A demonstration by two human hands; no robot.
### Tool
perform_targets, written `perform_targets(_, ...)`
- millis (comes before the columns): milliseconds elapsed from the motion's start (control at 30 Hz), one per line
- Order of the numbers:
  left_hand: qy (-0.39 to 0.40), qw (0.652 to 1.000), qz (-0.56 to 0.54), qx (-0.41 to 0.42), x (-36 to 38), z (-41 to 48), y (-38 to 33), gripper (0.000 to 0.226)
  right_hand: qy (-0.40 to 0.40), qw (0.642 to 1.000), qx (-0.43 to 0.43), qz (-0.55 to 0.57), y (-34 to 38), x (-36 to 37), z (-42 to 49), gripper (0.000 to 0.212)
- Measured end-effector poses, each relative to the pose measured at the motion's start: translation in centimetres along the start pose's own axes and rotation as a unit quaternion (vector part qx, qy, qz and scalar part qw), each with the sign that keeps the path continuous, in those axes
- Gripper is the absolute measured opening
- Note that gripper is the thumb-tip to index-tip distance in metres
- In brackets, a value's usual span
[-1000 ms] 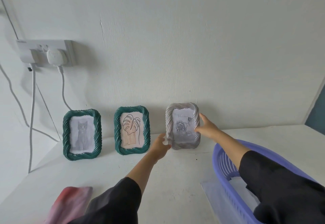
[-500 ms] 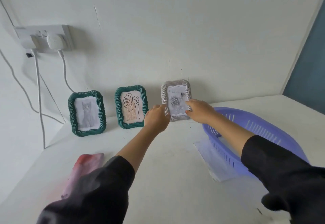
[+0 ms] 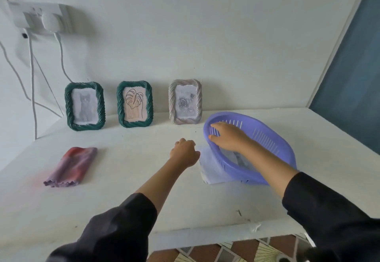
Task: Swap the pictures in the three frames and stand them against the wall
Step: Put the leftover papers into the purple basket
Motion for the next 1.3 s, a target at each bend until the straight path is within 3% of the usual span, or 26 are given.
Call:
perform_targets(133, 0.032, 0.994, -0.034, -0.098, 3.8, -1.6, -1.8, 0.04, 0.032, 0.999, -0.012, 0.013, -1.6, 0.8, -2.1, 0.05)
perform_targets(333, -0.011, 0.991, -0.049, -0.128, 5.5, -2.2, -4.1, 0.032, 0.015, 0.998, -0.043, 0.033, -2.1, 1.6, -3.5, 0.046)
perform_targets(533, 0.007, 0.953, -0.196, -0.23, 4.8, -1.3, -4.4, 0.041, 0.001, 0.996, -0.058, 0.061, -2.1, 1.9, -3.8, 0.043)
perform_targets(667, 0.009, 0.935, -0.26, -0.24, 4.3, -0.9, -4.6, 0.04, -0.026, 0.996, -0.06, 0.056, -2.1, 2.1, -3.7, 0.034)
perform_targets(800, 0.008, 0.895, -0.371, -0.248, 4.5, -0.5, -4.6, 0.012, -0.05, 0.995, -0.063, 0.06, -1.7, 2.2, -3.8, 0.027)
perform_targets(900, 0.004, 0.877, -0.411, -0.247, 4.6, -0.3, -4.6, 0.014, -0.056, 0.994, -0.059, 0.078, -1.4, 2.2, -3.9, 0.031)
perform_targets(1100, 0.027, 0.85, -0.459, -0.256, 4.7, -0.3, -3.4, 0.037, -0.067, 0.991, -0.047, 0.102, -1.4, 2.2, -3.3, 0.012)
perform_targets(1233, 0.027, 0.824, -0.502, -0.261, 4.3, -0.4, -2.7, 0.011, -0.066, 0.99, -0.047, 0.114, -1.4, 2.4, -2.9, 0.017)
perform_targets(1300, 0.011, 0.828, -0.499, -0.255, 3.4, -0.3, -2.2, 0.018, -0.052, 0.99, -0.04, 0.125, -1.4, 2.5, -2.7, 0.019)
Point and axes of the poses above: each hand's wrist, its own z-axis towards the middle knuckle, its own x-axis out of the palm, y = z × x, the point moved 2 cm from there along z, towards the middle knuckle, and after that the axes turned 8 degrees about x, right-handed, at the moved point
